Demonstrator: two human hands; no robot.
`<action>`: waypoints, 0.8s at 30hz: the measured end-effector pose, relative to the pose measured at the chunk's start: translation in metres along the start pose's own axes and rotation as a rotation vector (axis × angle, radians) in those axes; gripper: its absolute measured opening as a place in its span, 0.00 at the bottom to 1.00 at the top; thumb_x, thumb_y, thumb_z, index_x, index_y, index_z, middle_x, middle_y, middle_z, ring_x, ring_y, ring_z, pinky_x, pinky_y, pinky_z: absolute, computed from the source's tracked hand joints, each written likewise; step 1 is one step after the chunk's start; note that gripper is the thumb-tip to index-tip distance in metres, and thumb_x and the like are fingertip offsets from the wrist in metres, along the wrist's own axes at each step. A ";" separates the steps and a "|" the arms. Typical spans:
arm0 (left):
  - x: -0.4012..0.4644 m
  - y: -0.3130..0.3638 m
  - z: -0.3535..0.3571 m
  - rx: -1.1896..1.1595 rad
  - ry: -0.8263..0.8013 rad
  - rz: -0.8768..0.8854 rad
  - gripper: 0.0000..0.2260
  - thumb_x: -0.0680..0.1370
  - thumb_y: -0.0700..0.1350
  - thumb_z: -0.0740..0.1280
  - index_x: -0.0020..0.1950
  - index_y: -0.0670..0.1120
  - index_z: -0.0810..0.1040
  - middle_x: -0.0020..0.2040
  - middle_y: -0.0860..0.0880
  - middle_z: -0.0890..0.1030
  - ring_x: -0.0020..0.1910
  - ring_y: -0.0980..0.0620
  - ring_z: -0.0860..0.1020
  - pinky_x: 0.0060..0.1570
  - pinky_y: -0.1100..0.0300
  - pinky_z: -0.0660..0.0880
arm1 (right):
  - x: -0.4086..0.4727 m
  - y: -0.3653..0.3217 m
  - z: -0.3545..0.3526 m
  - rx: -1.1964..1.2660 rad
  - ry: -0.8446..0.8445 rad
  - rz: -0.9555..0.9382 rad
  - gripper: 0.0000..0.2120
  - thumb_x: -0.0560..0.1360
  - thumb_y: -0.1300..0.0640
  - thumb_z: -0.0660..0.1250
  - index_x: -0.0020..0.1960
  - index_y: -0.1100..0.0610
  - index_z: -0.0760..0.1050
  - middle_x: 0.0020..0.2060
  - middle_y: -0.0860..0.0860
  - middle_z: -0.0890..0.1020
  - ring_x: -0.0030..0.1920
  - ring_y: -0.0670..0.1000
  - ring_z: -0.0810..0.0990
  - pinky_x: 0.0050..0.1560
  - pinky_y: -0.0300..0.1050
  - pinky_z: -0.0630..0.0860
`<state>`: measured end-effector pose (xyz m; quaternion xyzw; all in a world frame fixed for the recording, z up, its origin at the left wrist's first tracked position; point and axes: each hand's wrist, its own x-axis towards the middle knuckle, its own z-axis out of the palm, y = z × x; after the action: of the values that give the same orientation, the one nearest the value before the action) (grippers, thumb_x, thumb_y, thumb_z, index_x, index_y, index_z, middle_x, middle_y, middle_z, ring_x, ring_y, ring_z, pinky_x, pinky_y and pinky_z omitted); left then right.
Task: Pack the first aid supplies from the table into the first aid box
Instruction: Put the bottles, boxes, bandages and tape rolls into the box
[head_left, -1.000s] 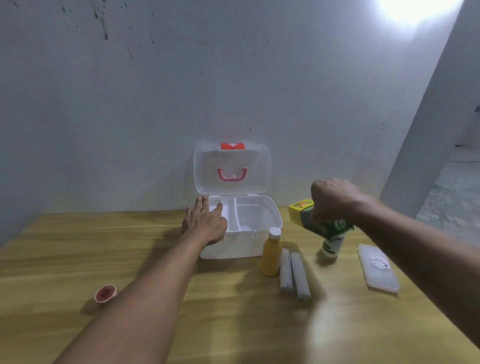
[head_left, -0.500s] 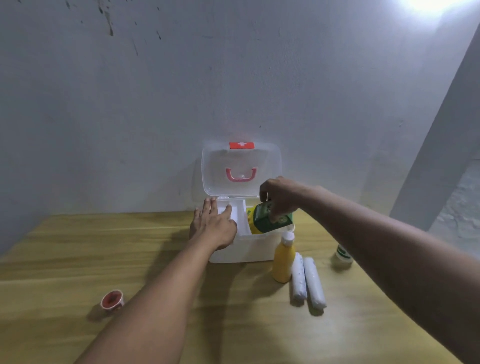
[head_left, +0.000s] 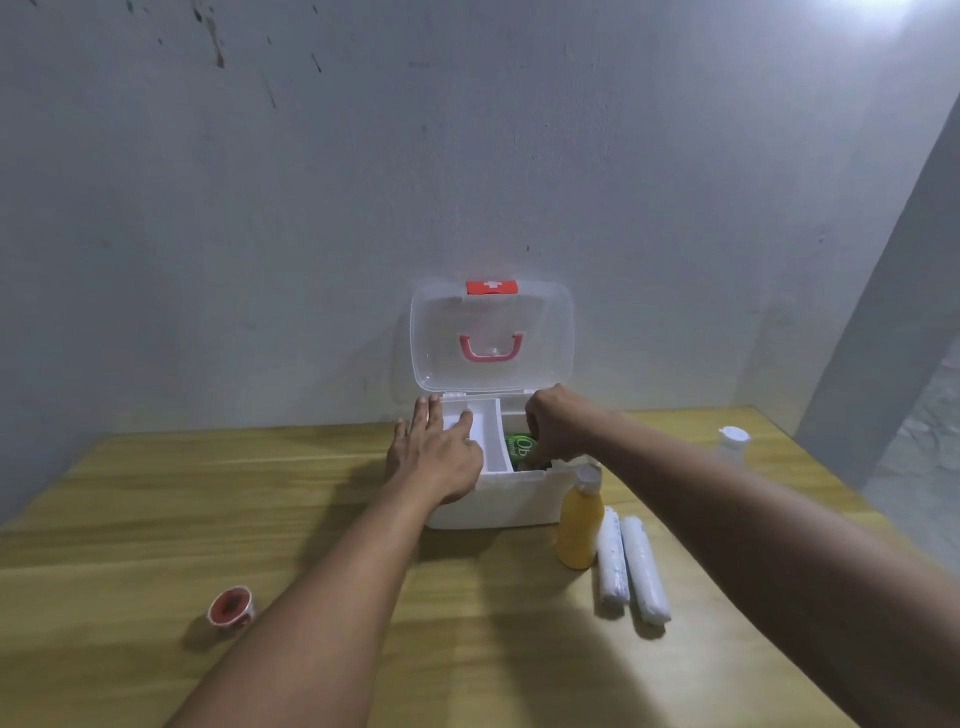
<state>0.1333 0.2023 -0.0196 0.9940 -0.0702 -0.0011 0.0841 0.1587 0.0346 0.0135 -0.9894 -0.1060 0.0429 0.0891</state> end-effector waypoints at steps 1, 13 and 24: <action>0.000 0.000 0.000 0.009 0.002 0.000 0.25 0.81 0.51 0.45 0.79 0.53 0.47 0.80 0.43 0.41 0.79 0.46 0.40 0.77 0.47 0.41 | 0.002 0.000 0.000 0.023 -0.014 0.021 0.18 0.65 0.51 0.78 0.43 0.64 0.80 0.36 0.55 0.83 0.30 0.50 0.78 0.27 0.36 0.70; 0.000 0.002 -0.001 0.055 -0.013 -0.018 0.25 0.81 0.51 0.44 0.79 0.54 0.46 0.80 0.43 0.41 0.79 0.46 0.40 0.76 0.40 0.40 | 0.004 0.004 0.004 0.132 0.036 -0.023 0.16 0.68 0.64 0.76 0.55 0.61 0.82 0.51 0.56 0.84 0.47 0.55 0.83 0.50 0.47 0.82; 0.012 0.015 -0.016 0.102 0.039 0.065 0.26 0.80 0.53 0.49 0.78 0.47 0.53 0.80 0.43 0.51 0.79 0.43 0.46 0.74 0.36 0.46 | -0.094 0.052 -0.069 0.114 0.077 0.195 0.03 0.73 0.65 0.69 0.42 0.61 0.81 0.32 0.57 0.83 0.23 0.49 0.79 0.24 0.38 0.77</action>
<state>0.1431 0.1889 -0.0009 0.9940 -0.1006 0.0245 0.0348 0.0846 -0.0469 0.0780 -0.9893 -0.0032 0.0193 0.1447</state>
